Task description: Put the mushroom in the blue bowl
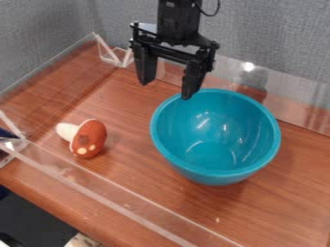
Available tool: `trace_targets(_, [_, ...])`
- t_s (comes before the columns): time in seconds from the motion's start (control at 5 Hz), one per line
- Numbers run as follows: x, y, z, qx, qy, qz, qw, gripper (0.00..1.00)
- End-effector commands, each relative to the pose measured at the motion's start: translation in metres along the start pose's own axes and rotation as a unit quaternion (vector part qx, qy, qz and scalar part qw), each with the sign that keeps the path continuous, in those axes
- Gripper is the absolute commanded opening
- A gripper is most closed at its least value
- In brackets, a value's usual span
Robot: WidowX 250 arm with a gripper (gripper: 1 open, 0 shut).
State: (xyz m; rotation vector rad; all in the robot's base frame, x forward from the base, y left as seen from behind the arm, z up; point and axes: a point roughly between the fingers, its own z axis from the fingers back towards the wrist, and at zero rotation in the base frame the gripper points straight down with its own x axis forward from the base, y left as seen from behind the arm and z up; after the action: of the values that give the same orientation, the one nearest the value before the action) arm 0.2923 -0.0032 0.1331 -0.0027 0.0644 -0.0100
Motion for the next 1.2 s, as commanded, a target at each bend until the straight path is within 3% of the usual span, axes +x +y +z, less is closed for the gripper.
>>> trace_targets(0.0, [-0.009, 0.013, -0.002, 0.008, 0.005, -0.051, 0.9987, 1.0])
trace_targets(0.2, [-0.036, 0.047, -0.037, 0.02, 0.043, -0.174, 0.9836, 1.0])
trace_targets(0.4, [-0.065, 0.082, -0.073, 0.023, 0.061, -0.295, 0.9532, 1.0])
trace_targets(1.0, [-0.064, 0.093, -0.089, 0.03, 0.044, -0.301, 0.952, 1.0])
